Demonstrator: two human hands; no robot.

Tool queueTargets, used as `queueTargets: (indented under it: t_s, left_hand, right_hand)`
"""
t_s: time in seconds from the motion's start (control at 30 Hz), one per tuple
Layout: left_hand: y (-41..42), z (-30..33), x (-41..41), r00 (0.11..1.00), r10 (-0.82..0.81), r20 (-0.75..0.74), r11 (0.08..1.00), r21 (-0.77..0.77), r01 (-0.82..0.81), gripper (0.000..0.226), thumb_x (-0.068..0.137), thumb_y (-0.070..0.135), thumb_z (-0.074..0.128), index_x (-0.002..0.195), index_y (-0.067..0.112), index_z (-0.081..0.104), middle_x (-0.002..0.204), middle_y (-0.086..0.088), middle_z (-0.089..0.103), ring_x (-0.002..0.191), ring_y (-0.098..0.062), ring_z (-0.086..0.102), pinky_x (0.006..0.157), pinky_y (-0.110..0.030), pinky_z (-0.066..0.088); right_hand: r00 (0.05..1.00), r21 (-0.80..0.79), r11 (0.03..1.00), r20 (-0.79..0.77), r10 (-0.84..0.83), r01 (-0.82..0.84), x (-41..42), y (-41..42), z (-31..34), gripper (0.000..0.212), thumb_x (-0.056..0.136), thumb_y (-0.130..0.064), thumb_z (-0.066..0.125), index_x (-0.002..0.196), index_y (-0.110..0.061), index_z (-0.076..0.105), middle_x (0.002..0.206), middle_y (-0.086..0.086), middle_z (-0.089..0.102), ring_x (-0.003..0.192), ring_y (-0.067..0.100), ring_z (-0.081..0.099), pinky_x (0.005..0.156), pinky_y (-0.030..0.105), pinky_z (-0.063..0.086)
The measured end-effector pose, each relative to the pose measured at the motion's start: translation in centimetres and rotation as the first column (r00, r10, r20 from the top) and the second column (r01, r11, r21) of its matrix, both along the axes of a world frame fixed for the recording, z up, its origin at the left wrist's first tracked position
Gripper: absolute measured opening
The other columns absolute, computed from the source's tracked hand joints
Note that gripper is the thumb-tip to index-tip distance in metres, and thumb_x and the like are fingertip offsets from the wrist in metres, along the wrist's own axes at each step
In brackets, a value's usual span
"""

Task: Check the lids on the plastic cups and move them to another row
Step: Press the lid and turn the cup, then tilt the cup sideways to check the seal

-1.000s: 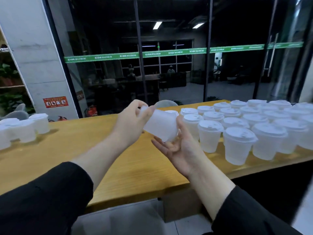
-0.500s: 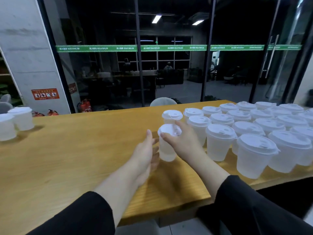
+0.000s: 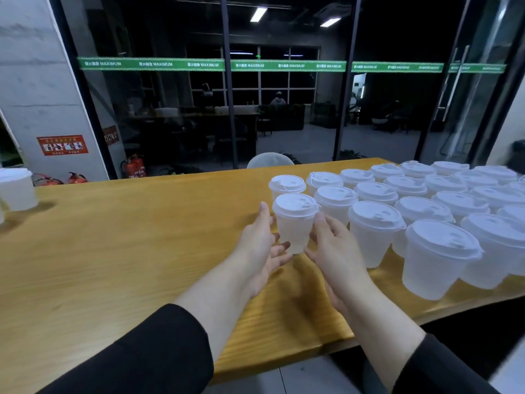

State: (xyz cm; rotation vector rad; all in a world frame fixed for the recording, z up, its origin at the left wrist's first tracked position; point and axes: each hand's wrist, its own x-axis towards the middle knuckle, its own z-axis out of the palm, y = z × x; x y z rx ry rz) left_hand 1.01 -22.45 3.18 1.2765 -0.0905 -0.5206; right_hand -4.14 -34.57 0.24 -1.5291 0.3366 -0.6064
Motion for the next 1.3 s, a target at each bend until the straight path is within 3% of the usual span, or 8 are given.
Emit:
queueTargets:
  t_s: [0.1,0.2,0.47,0.7,0.9,1.03,1.17,1.3]
  left_hand:
    - [0.8,-0.2,0.4,0.999,0.045,-0.007,0.998,-0.037,-0.045,0.072,0.105,0.064,0.034,0.159,0.017,0.036,0.162,-0.024,0.035,0.137,-0.039,0.053,0.109,-0.049,0.05]
    - [3.2,-0.3,1.0,0.984,0.164,0.07,0.986,-0.027,-0.163,0.064,0.107,0.059,0.035,0.148,0.014,0.051,0.151,-0.02,0.052,0.131,-0.032,0.06,0.102,-0.044,0.056]
    - [20.8,0.4,4.5,0.777,0.541,0.322,0.802,0.081,-0.592,0.033,0.109,0.045,0.043,0.117,0.02,0.064,0.113,-0.002,0.074,0.108,-0.014,0.069,0.094,-0.04,0.06]
    - [42.5,-0.4,6.8,0.395,0.82,0.414,0.399,0.08,-0.913,0.025,0.108,0.036,0.049,0.109,0.017,0.066,0.095,-0.002,0.075,0.099,-0.019,0.072,0.086,-0.048,0.059]
    - [54.0,-2.9,6.8,0.096,0.804,0.586,0.015,0.141,-0.99,0.028,0.107,0.036,0.049,0.088,0.021,0.063,0.081,0.003,0.067,0.084,-0.027,0.065,0.076,-0.042,0.054]
    - [57.8,-3.5,9.6,0.111,0.869,0.483,0.038,0.158,-0.987,0.03,0.107,0.041,0.05,0.119,0.016,0.062,0.102,0.003,0.065,0.085,-0.012,0.058,0.073,-0.026,0.045]
    - [59.6,-3.2,13.0,0.146,0.868,0.474,0.104,0.112,-0.988,0.047,0.107,0.044,0.046,0.144,0.016,0.05,0.12,0.002,0.059,0.104,-0.014,0.053,0.083,-0.022,0.035]
    - [60.8,-3.3,15.7,0.224,0.828,0.514,0.162,0.164,-0.973,0.053,0.108,0.049,0.039,0.154,0.022,0.041,0.126,0.008,0.059,0.113,-0.014,0.054,0.092,-0.024,0.033]
  right_hand:
    - [0.996,0.082,0.994,0.052,-0.07,0.065,-0.9,0.7,0.5,0.031,0.106,-0.041,0.048,0.117,-0.02,0.068,0.109,-0.001,0.074,0.102,0.01,0.07,0.088,0.04,0.061]
    - [0.993,0.053,0.995,0.08,-0.089,0.085,-1.2,2.7,1.0,0.023,0.106,-0.036,0.051,0.118,-0.021,0.065,0.109,-0.001,0.068,0.099,0.012,0.068,0.081,0.036,0.061]
    - [0.932,0.064,0.931,-0.029,0.361,-0.359,5.4,15.6,3.5,0.019,0.105,-0.033,0.055,0.109,-0.02,0.068,0.113,0.005,0.071,0.098,0.022,0.074,0.085,0.046,0.063]
    - [0.788,0.08,0.789,-0.057,0.614,-0.609,12.4,33.0,3.4,0.018,0.106,-0.032,0.054,0.108,-0.021,0.069,0.113,0.004,0.072,0.104,0.022,0.072,0.089,0.047,0.062]
    - [0.659,-0.016,0.66,-0.079,0.748,-0.751,16.3,47.3,1.1,0.02,0.103,-0.038,0.057,0.116,-0.026,0.066,0.116,-0.005,0.07,0.104,0.01,0.068,0.095,0.044,0.059]
    - [0.625,-0.118,0.618,-0.03,0.78,-0.777,19.3,54.0,0.1,0.019,0.101,-0.041,0.059,0.117,-0.032,0.066,0.115,-0.015,0.069,0.112,0.007,0.065,0.104,0.047,0.053]
    - [0.605,-0.156,0.593,-0.039,0.795,-0.79,22.9,59.2,-0.5,0.053,0.092,-0.037,0.061,0.142,-0.023,0.055,0.128,-0.011,0.064,0.116,0.014,0.063,0.109,0.046,0.049]
    - [0.579,-0.258,0.546,-0.071,0.812,-0.797,26.0,62.8,-1.0,0.048,0.094,-0.009,0.059,0.14,-0.005,0.052,0.126,-0.001,0.061,0.115,0.012,0.056,0.097,0.026,0.042]
